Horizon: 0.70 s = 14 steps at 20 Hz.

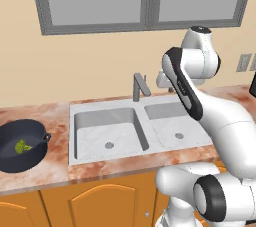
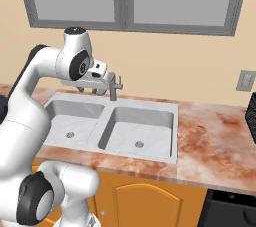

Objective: Dump the broccoli from the pot into the sink. Then turn on the water and wash the broccoli. Then turn off the water and put the broccoli back in the pot.

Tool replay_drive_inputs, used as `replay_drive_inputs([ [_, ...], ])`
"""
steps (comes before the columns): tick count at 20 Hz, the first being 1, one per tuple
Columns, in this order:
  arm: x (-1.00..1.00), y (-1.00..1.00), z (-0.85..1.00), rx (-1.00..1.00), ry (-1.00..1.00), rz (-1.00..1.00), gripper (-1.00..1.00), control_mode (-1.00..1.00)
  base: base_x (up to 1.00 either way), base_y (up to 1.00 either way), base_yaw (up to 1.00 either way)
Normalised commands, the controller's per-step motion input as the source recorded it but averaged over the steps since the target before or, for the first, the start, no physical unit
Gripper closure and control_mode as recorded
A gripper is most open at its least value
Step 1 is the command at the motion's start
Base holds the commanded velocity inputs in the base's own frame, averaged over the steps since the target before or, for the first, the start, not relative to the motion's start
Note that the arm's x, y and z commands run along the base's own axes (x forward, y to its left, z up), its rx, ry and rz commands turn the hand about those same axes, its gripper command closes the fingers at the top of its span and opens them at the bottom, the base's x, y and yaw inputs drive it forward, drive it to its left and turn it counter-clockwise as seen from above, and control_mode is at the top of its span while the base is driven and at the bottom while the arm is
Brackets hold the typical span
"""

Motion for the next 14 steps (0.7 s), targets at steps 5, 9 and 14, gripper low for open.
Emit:
replay_drive_inputs([
  [5,0.0,0.25,0.0,0.0,0.0,0.0,-1.0,-1.0,0.0,0.0,0.0],
  [9,0.0,0.52,0.0,0.0,0.0,0.0,-1.0,-1.0,0.0,0.0,0.0],
  [14,0.0,0.64,0.0,0.0,0.0,0.0,-1.0,-1.0,0.0,0.0,0.0],
])
